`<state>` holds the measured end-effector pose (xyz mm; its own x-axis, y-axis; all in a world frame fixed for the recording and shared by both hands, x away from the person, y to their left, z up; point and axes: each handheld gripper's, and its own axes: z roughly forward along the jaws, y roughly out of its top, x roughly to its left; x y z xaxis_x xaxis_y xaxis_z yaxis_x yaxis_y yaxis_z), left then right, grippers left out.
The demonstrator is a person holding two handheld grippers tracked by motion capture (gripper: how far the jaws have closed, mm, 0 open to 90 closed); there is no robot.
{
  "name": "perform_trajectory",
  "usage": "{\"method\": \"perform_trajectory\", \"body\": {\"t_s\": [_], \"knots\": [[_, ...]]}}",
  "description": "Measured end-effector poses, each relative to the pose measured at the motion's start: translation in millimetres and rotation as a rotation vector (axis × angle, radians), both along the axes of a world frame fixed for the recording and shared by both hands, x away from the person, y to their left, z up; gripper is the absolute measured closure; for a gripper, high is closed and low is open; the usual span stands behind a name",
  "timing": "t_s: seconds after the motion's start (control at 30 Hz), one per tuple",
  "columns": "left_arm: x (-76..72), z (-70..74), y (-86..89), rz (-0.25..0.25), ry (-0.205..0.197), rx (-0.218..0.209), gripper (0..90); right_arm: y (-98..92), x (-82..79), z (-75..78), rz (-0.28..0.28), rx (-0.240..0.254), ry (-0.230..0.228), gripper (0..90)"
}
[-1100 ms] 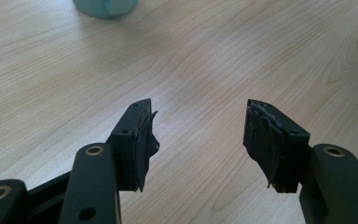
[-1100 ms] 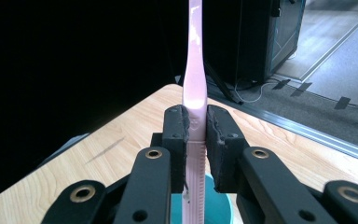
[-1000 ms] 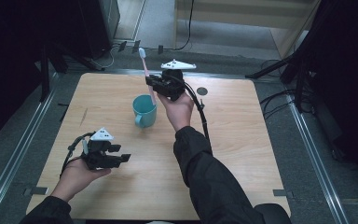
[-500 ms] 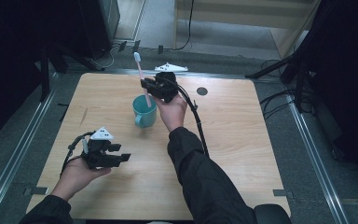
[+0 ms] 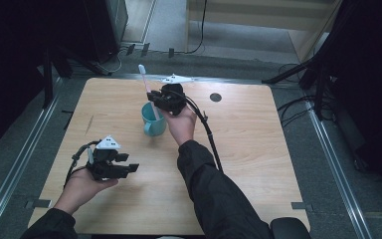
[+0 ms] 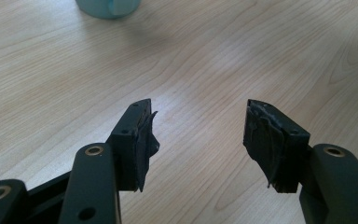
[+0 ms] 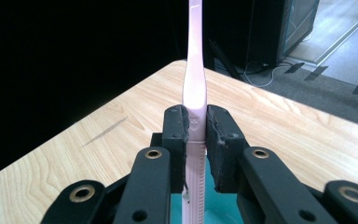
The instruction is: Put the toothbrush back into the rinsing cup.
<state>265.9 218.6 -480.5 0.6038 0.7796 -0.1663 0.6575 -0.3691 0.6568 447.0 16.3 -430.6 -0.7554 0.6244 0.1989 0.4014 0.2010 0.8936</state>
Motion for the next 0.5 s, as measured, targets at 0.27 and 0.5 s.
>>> {"method": "perform_trajectory", "body": {"t_s": [0.27,0.5], "knots": [[0.1,-0.2,-0.1,-0.001,0.002,0.002,42.6,-2.8,-0.9,-10.4,-0.005,-0.01,0.024,78.8],[0.5,-0.3,-0.3,-0.002,0.003,0.002,42.6,-2.7,-1.1,-16.8,-0.006,-0.023,0.028,78.7]]}}
